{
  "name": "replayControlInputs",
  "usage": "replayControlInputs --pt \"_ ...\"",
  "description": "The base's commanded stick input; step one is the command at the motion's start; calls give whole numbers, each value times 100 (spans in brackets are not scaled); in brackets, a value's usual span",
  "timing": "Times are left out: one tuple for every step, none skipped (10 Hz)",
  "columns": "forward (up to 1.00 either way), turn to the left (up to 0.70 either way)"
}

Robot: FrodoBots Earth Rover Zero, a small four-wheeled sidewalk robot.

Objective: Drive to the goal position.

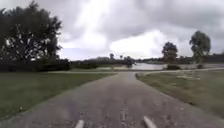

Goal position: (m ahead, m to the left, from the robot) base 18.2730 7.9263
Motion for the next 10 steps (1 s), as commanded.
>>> replayControlInputs --pt "70 0" --pt "70 0" --pt "70 0" --pt "70 0" --pt "70 0" --pt "70 0" --pt "70 0" --pt "70 -13" --pt "70 -29" --pt "70 -34"
